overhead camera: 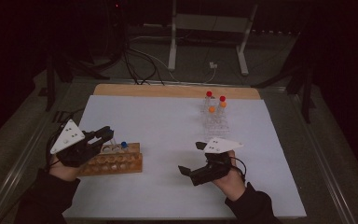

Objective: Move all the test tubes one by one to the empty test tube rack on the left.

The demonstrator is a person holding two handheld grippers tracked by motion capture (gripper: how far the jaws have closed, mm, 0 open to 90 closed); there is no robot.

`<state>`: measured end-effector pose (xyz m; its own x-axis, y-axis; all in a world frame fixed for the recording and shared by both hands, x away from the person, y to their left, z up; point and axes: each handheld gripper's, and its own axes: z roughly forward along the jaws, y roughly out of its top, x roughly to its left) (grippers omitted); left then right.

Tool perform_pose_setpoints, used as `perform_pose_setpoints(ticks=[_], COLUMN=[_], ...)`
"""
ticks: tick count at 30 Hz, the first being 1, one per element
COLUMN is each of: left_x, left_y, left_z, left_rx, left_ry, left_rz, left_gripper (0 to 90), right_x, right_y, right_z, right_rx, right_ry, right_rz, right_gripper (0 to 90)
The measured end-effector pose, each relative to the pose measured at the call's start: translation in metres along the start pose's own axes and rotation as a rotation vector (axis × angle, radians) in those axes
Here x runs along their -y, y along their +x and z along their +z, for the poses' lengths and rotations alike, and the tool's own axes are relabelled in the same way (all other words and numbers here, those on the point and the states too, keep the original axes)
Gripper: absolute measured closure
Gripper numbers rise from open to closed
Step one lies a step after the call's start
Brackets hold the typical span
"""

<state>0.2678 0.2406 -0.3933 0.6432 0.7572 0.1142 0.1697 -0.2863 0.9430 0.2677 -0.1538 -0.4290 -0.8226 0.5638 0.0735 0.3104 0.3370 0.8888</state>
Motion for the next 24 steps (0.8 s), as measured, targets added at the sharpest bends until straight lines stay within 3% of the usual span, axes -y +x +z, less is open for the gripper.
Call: perform_pose_setpoints(ticks=[6, 24], left_x=[0.013, 0.047], left_y=[0.005, 0.001], left_z=[0.009, 0.026], left_rx=[-0.007, 0.005], left_ry=[0.018, 0.120], left_rz=[-0.029, -0.071], left_gripper=[77.6, 77.4], right_x=[0.000, 0.000], right_y=[0.000, -0.002], right_z=[0.000, -0.001], right_rx=[0.000, -0.006], right_ry=[0.001, 0.011], right_rz=[0.000, 0.001], right_gripper=[0.0, 0.0])
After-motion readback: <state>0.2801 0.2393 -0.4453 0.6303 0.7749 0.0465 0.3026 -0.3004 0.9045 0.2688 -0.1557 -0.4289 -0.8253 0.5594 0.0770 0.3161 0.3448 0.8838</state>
